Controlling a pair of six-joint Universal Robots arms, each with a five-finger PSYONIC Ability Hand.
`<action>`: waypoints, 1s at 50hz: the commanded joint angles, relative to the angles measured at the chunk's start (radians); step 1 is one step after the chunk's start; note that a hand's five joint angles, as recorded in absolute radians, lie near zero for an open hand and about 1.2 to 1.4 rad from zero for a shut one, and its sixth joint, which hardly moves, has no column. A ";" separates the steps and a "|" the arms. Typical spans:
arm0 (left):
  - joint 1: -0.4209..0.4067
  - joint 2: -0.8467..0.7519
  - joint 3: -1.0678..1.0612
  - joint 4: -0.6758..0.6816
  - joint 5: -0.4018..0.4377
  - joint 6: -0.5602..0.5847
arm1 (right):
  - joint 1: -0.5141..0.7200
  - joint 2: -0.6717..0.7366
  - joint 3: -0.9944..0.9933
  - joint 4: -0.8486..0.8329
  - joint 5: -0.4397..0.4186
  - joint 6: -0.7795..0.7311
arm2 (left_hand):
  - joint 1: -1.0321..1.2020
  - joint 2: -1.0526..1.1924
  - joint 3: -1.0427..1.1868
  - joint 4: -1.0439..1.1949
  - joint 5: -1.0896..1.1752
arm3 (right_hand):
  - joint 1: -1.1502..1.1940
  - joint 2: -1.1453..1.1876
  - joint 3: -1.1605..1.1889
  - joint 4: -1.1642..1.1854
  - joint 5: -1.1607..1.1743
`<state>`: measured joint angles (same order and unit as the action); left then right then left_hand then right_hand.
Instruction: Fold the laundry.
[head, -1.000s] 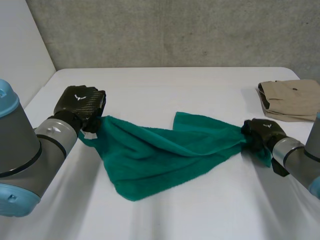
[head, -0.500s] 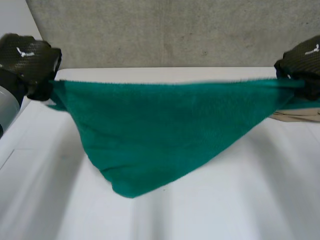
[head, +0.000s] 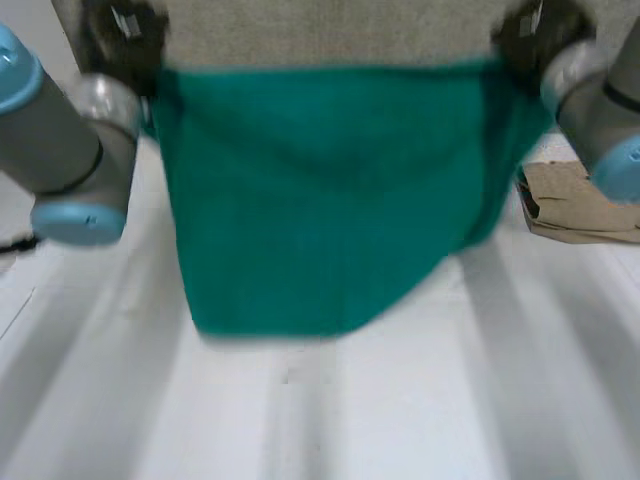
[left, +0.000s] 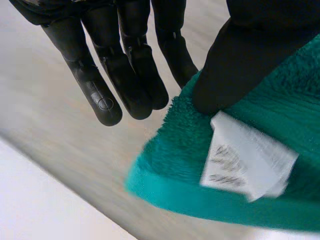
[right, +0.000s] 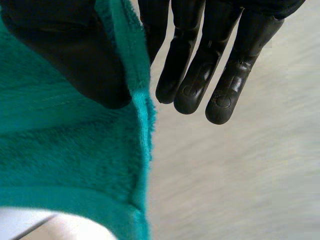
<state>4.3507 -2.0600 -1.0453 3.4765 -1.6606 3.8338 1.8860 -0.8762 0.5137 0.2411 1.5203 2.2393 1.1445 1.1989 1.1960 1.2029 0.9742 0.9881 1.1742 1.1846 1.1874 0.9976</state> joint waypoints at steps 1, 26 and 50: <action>-0.002 0.012 0.157 0.354 -0.074 -0.035 | 0.036 -0.059 -0.083 -0.459 0.012 0.103 | 0.252 0.197 0.200 0.193 0.248 | 0.408 0.222 0.212 0.209 0.224; 0.029 -0.184 -0.377 0.288 -0.028 -0.115 | 0.042 0.181 0.397 -0.323 -0.129 0.060 | 0.252 0.197 0.200 0.193 0.248 | 0.408 0.222 0.212 0.209 0.224; 0.103 0.475 -0.969 -0.473 0.050 0.337 | -0.096 -0.421 0.973 0.478 -0.138 -0.170 | 0.252 0.197 0.200 0.193 0.248 | 0.408 0.222 0.212 0.209 0.224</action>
<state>4.4502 -1.7306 -1.9377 3.3784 -1.6330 4.0563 1.8700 -1.1724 1.3712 0.5281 1.3878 2.1752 1.1445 1.2001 1.1961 1.2032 0.9742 0.9882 1.1742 1.1846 1.1877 1.0037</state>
